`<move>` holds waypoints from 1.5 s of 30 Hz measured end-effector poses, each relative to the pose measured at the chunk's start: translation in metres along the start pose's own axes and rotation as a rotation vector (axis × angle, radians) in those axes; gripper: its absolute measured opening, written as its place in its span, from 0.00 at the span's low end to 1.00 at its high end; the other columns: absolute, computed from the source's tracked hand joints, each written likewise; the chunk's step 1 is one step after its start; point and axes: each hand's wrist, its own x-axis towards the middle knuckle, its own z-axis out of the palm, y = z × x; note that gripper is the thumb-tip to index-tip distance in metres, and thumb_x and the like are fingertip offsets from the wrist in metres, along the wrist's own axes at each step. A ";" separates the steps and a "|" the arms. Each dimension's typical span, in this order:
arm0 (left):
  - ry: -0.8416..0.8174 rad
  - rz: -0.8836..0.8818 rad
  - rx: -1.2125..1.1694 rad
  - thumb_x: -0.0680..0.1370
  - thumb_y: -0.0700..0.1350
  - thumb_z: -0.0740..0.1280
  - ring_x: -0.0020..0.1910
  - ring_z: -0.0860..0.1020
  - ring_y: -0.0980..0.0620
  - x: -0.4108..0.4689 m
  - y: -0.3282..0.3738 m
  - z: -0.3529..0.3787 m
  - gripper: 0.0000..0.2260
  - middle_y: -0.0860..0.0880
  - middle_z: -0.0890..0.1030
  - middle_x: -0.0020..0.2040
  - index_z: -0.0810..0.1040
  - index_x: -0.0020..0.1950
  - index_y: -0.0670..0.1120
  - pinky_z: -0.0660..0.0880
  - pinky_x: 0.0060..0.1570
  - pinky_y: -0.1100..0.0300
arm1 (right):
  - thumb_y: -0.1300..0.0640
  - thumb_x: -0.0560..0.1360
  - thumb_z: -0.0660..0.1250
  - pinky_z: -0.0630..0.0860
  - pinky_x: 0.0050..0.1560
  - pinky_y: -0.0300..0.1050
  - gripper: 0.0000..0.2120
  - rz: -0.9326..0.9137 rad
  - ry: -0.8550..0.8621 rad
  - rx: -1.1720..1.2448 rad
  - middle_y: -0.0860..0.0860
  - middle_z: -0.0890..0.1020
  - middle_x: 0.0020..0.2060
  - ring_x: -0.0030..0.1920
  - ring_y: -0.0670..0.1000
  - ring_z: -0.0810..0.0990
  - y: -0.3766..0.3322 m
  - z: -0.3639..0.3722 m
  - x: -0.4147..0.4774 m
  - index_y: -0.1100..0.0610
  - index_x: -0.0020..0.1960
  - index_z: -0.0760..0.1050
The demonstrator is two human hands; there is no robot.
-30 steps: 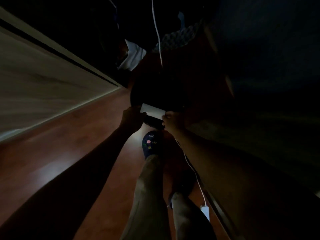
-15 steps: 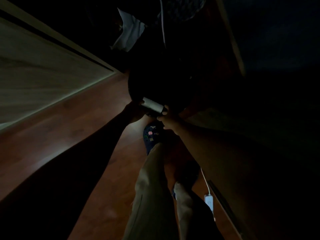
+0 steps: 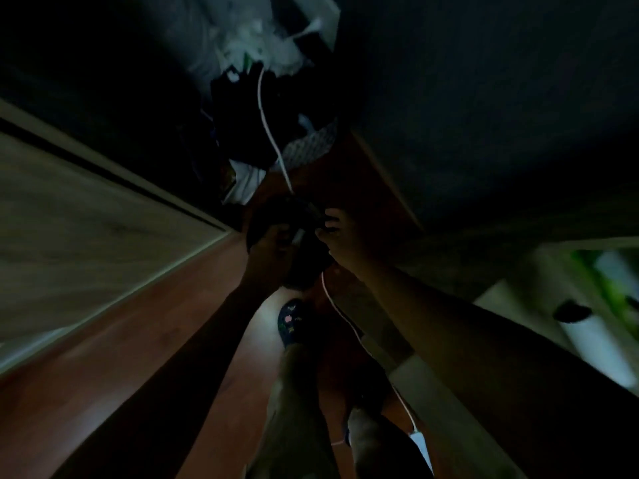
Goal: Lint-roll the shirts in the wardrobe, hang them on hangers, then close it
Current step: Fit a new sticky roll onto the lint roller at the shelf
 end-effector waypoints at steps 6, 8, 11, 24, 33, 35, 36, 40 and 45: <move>-0.031 0.291 0.119 0.79 0.41 0.67 0.55 0.76 0.55 -0.082 0.129 0.033 0.16 0.45 0.81 0.58 0.75 0.66 0.41 0.68 0.54 0.76 | 0.61 0.78 0.68 0.78 0.50 0.45 0.17 -0.166 0.200 0.101 0.52 0.77 0.58 0.57 0.52 0.78 -0.031 -0.101 -0.128 0.56 0.66 0.73; -0.084 0.382 0.171 0.79 0.41 0.68 0.56 0.77 0.55 -0.113 0.162 0.058 0.16 0.47 0.81 0.60 0.75 0.67 0.42 0.70 0.56 0.70 | 0.58 0.77 0.69 0.79 0.55 0.48 0.15 -0.197 0.297 0.109 0.50 0.80 0.57 0.56 0.51 0.80 -0.024 -0.140 -0.176 0.52 0.63 0.75; -0.163 0.539 0.237 0.80 0.43 0.67 0.59 0.79 0.51 -0.154 0.204 0.100 0.15 0.47 0.81 0.62 0.77 0.66 0.44 0.70 0.59 0.65 | 0.58 0.77 0.69 0.79 0.48 0.40 0.10 -0.244 0.449 0.089 0.46 0.81 0.50 0.50 0.43 0.81 0.005 -0.188 -0.245 0.50 0.58 0.76; -0.399 0.941 0.910 0.65 0.39 0.73 0.63 0.77 0.37 -0.202 0.259 0.262 0.27 0.40 0.80 0.62 0.78 0.65 0.43 0.70 0.65 0.39 | 0.51 0.80 0.63 0.76 0.59 0.48 0.13 -0.052 0.726 -0.105 0.53 0.83 0.56 0.56 0.55 0.80 0.148 -0.301 -0.349 0.54 0.61 0.78; -0.375 0.772 1.098 0.70 0.47 0.75 0.57 0.79 0.36 -0.219 0.247 0.263 0.29 0.40 0.80 0.62 0.75 0.70 0.44 0.77 0.50 0.47 | 0.55 0.77 0.68 0.70 0.67 0.51 0.16 -0.130 0.703 -0.286 0.59 0.83 0.57 0.60 0.60 0.80 0.185 -0.297 -0.317 0.60 0.62 0.79; -0.390 0.703 0.989 0.73 0.48 0.72 0.59 0.77 0.37 -0.229 0.243 0.252 0.30 0.40 0.78 0.64 0.71 0.74 0.44 0.77 0.53 0.45 | 0.58 0.74 0.70 0.71 0.66 0.53 0.14 -0.179 0.727 -0.302 0.60 0.84 0.53 0.57 0.62 0.81 0.184 -0.299 -0.315 0.62 0.58 0.81; -0.383 0.670 0.940 0.74 0.49 0.72 0.59 0.77 0.37 -0.235 0.243 0.247 0.30 0.40 0.78 0.64 0.69 0.75 0.45 0.77 0.54 0.45 | 0.59 0.73 0.71 0.71 0.66 0.54 0.13 -0.193 0.729 -0.304 0.61 0.84 0.52 0.56 0.62 0.81 0.184 -0.300 -0.316 0.62 0.56 0.82; -0.369 0.553 0.808 0.71 0.59 0.67 0.60 0.77 0.39 -0.260 0.247 0.221 0.34 0.41 0.79 0.63 0.68 0.74 0.45 0.75 0.53 0.50 | 0.60 0.70 0.73 0.77 0.55 0.47 0.10 -0.244 0.682 -0.150 0.56 0.85 0.47 0.50 0.58 0.83 0.166 -0.306 -0.329 0.60 0.51 0.83; -0.304 0.527 0.661 0.75 0.50 0.72 0.59 0.78 0.41 -0.292 0.259 0.192 0.33 0.43 0.80 0.63 0.63 0.77 0.47 0.74 0.48 0.53 | 0.61 0.70 0.78 0.74 0.42 0.38 0.07 -0.374 0.595 0.336 0.46 0.85 0.42 0.42 0.44 0.82 0.096 -0.325 -0.372 0.56 0.47 0.83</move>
